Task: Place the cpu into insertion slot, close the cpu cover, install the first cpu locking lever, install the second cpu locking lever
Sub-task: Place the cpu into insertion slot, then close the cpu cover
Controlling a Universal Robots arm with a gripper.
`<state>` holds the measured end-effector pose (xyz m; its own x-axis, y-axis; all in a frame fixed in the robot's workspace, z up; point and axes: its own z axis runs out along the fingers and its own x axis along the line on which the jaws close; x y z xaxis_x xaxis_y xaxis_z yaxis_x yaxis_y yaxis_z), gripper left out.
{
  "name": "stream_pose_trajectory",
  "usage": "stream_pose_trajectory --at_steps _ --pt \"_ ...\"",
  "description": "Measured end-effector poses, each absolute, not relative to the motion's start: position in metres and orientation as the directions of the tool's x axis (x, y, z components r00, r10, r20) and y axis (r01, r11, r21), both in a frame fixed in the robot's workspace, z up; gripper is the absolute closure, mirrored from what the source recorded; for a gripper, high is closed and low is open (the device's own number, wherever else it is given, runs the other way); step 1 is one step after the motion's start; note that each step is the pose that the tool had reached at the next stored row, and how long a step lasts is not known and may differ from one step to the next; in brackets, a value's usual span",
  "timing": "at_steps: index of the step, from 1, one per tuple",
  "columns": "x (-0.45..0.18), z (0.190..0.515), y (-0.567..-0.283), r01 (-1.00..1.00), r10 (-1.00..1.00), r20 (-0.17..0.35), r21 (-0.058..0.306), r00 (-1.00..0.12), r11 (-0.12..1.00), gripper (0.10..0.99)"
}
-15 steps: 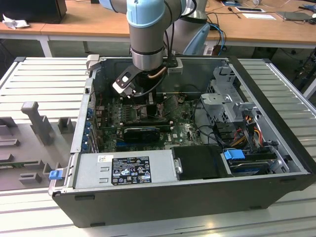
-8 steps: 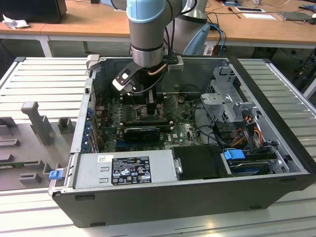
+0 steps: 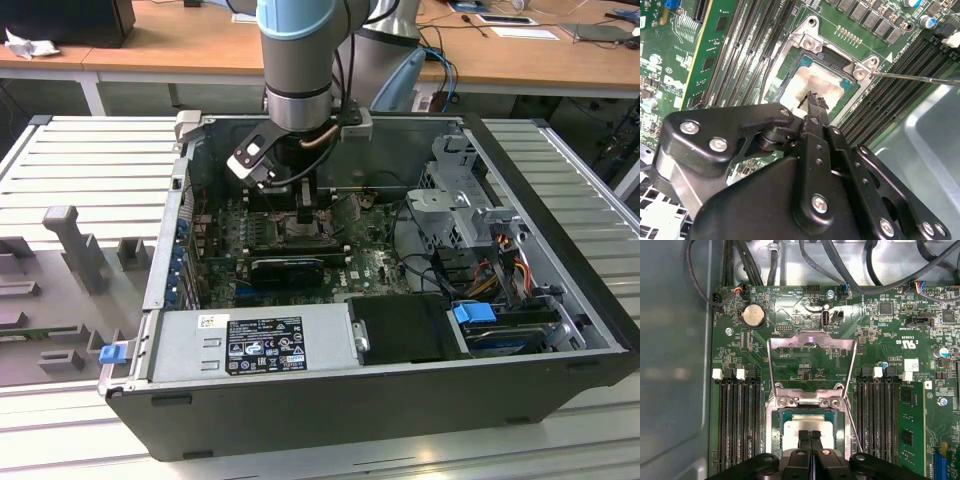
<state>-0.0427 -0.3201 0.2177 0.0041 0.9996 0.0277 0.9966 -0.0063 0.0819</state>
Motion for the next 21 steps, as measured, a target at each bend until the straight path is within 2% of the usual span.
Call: stream_pose_trajectory --at_steps 21 --pt "-0.04 0.236 -0.32 0.997 0.999 0.038 0.072 0.004 -0.007 0.98"
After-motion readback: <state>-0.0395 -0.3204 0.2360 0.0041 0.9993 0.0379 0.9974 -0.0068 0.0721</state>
